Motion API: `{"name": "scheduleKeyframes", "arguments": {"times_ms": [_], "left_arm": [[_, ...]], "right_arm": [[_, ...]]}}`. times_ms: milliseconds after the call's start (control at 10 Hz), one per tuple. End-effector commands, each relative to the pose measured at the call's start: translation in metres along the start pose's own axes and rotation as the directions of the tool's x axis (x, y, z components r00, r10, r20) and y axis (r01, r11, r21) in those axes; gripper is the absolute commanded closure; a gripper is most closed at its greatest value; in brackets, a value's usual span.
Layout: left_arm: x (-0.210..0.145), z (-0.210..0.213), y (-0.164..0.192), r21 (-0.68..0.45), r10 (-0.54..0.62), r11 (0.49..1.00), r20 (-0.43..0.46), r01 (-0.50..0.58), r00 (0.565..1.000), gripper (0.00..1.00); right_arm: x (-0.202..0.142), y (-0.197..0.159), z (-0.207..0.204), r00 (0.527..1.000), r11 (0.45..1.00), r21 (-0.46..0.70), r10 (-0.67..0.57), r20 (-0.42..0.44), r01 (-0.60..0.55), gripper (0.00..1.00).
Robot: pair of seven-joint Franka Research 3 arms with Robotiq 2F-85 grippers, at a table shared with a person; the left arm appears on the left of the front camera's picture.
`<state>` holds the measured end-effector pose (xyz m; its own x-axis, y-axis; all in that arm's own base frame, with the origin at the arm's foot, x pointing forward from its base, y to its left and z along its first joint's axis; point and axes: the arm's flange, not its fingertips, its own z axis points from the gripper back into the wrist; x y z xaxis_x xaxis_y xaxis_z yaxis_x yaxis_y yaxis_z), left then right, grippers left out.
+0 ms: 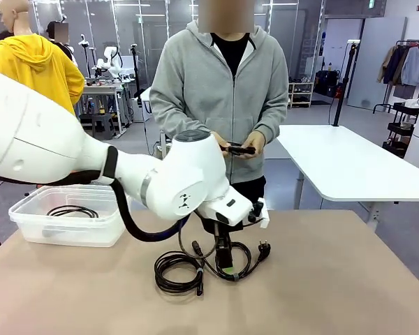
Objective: Organize and store the cables.
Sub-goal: Place the Power Cable into the Organizing box.
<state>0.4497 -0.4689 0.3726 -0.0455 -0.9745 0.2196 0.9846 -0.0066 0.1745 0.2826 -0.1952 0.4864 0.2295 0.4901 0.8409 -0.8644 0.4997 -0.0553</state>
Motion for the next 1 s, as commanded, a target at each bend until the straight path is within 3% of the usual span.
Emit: {"name": "scheduleKeyframes", "arguments": {"times_ms": [0, 300, 500, 900], "left_arm": [[0.023, -0.018, 0.002, -0.019, 0.075, 0.997, -0.027, -0.076, 0.997, 0.0], [0.031, -0.031, -0.006, 0.01, 0.11, 0.994, -0.105, -0.11, 0.988, 0.0], [0.035, -0.04, -0.009, -0.037, 0.108, 0.993, -0.13, -0.113, 0.986, 0.0], [0.027, -0.057, -0.008, -0.085, 0.108, 0.989, -0.119, -0.118, 0.987, 0.0]], "right_arm": [[0.002, 0.002, 0.0, 1.0, 1.0, -0.007, -0.005, 0.007, 0.005, 0.0], [0.002, 0.002, 0.0, 1.0, 1.0, -0.007, -0.005, 0.007, 0.005, 0.0], [0.002, 0.002, 0.0, 1.0, 1.0, -0.007, -0.005, 0.007, 0.005, 0.0], [0.002, 0.002, 0.0, 1.0, 1.0, -0.007, -0.005, 0.007, 0.005, 0.0]]}}
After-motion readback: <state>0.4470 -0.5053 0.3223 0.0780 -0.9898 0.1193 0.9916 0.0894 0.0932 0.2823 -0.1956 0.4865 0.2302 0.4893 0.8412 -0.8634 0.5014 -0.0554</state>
